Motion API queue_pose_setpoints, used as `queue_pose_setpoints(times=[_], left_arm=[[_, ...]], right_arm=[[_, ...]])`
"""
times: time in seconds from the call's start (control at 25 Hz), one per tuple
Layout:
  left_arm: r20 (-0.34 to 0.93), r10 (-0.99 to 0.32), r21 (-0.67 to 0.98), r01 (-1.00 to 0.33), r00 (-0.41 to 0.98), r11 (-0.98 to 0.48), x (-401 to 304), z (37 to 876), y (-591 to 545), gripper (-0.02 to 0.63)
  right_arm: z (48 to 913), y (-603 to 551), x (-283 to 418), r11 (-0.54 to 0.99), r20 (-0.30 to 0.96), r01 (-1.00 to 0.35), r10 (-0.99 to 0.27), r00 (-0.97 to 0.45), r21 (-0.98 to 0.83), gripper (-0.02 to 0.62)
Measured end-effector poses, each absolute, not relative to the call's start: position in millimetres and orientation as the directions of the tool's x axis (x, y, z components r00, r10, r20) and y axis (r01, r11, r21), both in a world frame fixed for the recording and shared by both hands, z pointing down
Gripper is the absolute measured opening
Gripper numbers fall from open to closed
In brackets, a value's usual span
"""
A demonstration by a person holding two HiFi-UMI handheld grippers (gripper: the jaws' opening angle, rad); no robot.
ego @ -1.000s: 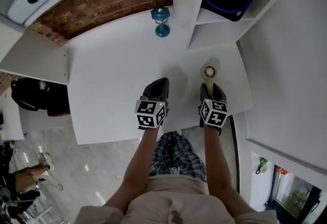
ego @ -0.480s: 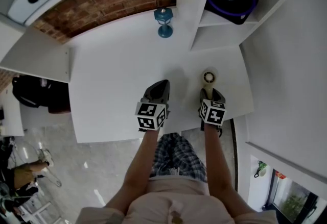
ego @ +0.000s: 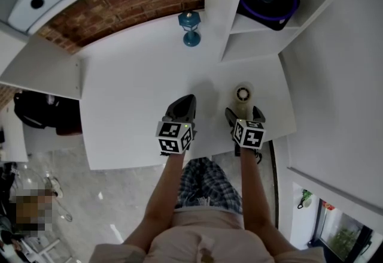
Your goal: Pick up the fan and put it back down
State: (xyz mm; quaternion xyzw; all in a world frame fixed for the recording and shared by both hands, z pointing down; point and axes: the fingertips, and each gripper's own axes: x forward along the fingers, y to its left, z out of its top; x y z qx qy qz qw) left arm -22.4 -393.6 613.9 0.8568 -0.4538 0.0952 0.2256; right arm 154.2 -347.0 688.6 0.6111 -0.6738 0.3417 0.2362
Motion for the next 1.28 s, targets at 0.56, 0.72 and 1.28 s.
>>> queue_pose_setpoints(times=[0.56,0.72,1.28], left_arm=[[0.328,-0.755,0.27,-0.822,0.568,-0.502,-37.8,579.9,-391.1,0.028],[0.296,-0.769,0.249,-0.823,0.567,-0.511,-46.6,556.1,-388.1,0.028],[0.16,-0.815,0.178,-0.828,0.557,-0.531,-70.5,474.8,-374.8,0.028]], right_arm=[[623.7,-347.5,160.5,0.04,0.584,-0.986,-0.801,-0.128,-0.162,0.409],[588.8,-345.0,165.5,0.044,0.499,-0.985,-0.858,-0.122,-0.166,0.27],[460.4,-335.3,175.6,0.034,0.202,-0.993,-0.978,-0.057,-0.117,0.051]])
